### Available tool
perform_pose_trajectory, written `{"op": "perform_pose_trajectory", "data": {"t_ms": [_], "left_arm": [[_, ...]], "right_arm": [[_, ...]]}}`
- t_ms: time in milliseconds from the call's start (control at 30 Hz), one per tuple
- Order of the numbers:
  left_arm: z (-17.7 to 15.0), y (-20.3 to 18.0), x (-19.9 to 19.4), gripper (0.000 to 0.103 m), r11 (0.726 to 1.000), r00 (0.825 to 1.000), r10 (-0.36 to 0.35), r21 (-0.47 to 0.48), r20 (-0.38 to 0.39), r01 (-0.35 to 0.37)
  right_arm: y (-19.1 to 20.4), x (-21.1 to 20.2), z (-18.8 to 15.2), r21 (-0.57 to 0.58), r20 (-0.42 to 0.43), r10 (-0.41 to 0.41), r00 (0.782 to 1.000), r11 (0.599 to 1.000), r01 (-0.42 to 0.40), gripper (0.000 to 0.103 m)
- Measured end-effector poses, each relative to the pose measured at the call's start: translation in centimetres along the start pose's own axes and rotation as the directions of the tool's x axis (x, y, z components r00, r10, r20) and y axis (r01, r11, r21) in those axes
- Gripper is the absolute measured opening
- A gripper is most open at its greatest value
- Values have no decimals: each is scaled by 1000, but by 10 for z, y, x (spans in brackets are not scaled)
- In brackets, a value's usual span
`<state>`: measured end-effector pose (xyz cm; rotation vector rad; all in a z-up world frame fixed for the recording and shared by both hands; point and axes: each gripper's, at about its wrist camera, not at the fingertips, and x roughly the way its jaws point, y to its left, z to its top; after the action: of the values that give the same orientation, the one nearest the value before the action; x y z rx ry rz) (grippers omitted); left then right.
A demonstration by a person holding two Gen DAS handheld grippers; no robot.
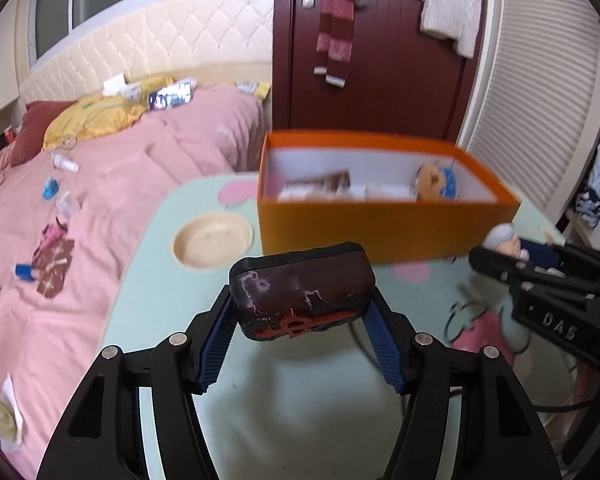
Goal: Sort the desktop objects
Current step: 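Lift dark red box with left gripper while right gripper grasps white mouse keychain, then release dark red box into orange box with left gripper while right gripper releases keychain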
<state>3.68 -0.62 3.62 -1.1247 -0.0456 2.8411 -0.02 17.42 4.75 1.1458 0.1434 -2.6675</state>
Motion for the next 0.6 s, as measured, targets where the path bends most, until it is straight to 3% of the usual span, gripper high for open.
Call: {"op": "perform_pose_trajectory", "data": {"t_ms": [300, 600], "left_arm": [[41, 5, -16, 63, 999, 995, -38, -7, 91, 39], [92, -2, 0, 63, 998, 986, -55, 52, 158, 47]], "right_arm": [[-8, -17, 31, 19, 70, 19, 997, 1000, -20, 39], [-11, -12, 73, 19, 143, 17, 990, 1000, -20, 33]]}}
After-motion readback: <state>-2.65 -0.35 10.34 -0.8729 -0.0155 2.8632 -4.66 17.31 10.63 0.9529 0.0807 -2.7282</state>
